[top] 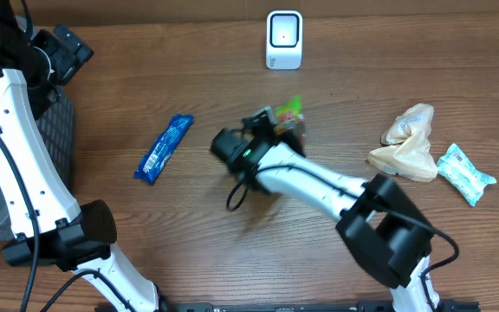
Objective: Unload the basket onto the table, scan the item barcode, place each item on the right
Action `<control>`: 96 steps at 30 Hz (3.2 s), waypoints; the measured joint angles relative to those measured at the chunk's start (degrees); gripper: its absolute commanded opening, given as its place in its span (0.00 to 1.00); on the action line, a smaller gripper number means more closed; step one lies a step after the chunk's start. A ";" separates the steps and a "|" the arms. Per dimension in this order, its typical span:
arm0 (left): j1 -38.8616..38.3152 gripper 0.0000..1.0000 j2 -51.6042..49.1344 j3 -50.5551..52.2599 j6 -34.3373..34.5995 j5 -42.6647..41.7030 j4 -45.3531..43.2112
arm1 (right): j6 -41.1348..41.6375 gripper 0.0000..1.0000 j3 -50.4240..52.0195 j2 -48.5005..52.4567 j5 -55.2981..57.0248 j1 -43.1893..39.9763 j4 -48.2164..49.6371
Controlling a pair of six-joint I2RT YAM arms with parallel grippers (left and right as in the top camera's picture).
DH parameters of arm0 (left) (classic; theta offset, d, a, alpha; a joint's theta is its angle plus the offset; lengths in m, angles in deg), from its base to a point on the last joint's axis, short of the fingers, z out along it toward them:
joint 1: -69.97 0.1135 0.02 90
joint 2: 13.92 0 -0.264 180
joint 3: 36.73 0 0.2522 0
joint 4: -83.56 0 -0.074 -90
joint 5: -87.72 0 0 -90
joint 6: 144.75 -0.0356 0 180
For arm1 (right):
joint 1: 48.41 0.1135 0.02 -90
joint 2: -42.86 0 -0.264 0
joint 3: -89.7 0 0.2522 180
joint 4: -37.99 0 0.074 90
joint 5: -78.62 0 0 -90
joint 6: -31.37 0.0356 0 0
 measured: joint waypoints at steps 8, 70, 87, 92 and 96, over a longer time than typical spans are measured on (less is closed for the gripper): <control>0.00 1.00 0.00 0.00 0.00 0.00 0.00 | -2.45 0.04 0.00 0.00 12.00 3.89 3.58; 0.00 1.00 0.00 0.00 0.00 0.00 0.00 | -30.34 0.55 -3.54 3.34 -49.57 -14.25 7.67; 0.00 1.00 0.00 0.00 0.00 0.00 0.00 | -25.51 0.04 -6.95 1.81 -72.61 -16.85 -1.01; 0.00 1.00 0.00 0.00 0.00 0.00 -0.02 | -28.65 0.04 -8.31 0.24 -103.82 -29.59 -8.28; 0.00 1.00 0.00 0.00 0.00 0.00 0.00 | -29.81 0.04 -8.31 0.17 -116.21 -38.40 -11.96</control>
